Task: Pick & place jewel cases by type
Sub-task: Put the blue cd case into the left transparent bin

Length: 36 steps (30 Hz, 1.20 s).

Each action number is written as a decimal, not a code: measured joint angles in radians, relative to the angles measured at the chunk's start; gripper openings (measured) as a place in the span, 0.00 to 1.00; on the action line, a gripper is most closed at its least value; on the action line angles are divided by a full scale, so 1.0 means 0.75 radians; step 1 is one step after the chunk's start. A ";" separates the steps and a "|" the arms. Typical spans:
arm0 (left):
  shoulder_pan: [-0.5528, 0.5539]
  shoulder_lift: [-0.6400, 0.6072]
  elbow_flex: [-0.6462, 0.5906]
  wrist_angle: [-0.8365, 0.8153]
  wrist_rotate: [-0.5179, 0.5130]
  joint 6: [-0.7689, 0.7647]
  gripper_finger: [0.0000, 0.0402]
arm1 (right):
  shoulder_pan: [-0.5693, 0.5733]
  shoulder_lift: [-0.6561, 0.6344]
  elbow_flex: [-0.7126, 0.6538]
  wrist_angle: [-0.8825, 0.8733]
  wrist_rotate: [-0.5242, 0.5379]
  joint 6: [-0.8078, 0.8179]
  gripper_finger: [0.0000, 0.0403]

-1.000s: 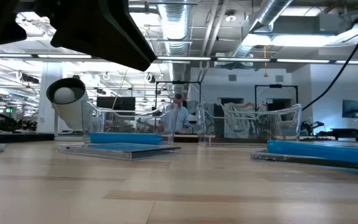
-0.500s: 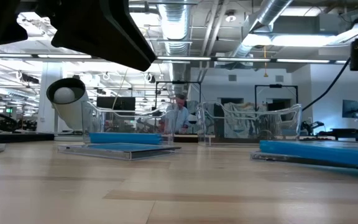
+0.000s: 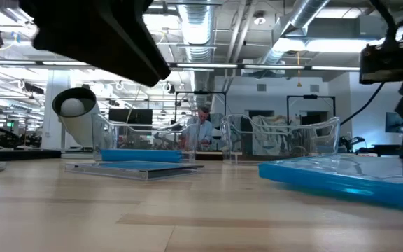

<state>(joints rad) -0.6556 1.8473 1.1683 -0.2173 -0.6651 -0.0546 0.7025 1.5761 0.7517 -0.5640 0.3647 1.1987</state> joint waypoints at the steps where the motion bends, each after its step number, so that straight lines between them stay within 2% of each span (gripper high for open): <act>1: 0.000 0.018 0.000 0.065 0.018 0.054 0.32 | 0.000 0.000 0.000 -0.010 -0.001 0.006 0.00; 6: -0.011 0.187 0.005 0.529 0.067 0.501 0.32 | 0.008 0.000 0.001 -0.015 -0.036 0.030 0.00; 8: -0.011 0.273 0.042 0.583 0.050 0.629 0.32 | 0.020 0.000 0.001 -0.027 -0.043 0.056 0.00; 13: -0.002 0.449 0.218 0.520 -0.172 0.772 0.32 | 0.060 -0.003 0.003 -0.059 -0.068 0.137 0.00; 15: 0.008 0.497 0.288 0.485 -0.207 0.800 0.32 | 0.078 -0.006 0.004 -0.067 -0.090 0.167 0.00; 21: 0.060 0.550 0.443 0.341 -0.091 0.791 0.32 | 0.154 -0.006 0.068 -0.218 -0.117 0.292 0.00; 29: 0.114 0.551 0.525 0.179 0.027 0.813 0.32 | 0.262 -0.006 0.131 -0.382 -0.102 0.468 0.00; 36: 0.134 0.551 0.566 0.040 0.107 0.780 0.32 | 0.314 -0.006 0.130 -0.330 -0.141 0.532 0.00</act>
<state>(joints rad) -0.5552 2.2604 1.5927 -0.1873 -0.5850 0.5305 0.9383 1.5715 0.8492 -0.8115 0.2591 1.5977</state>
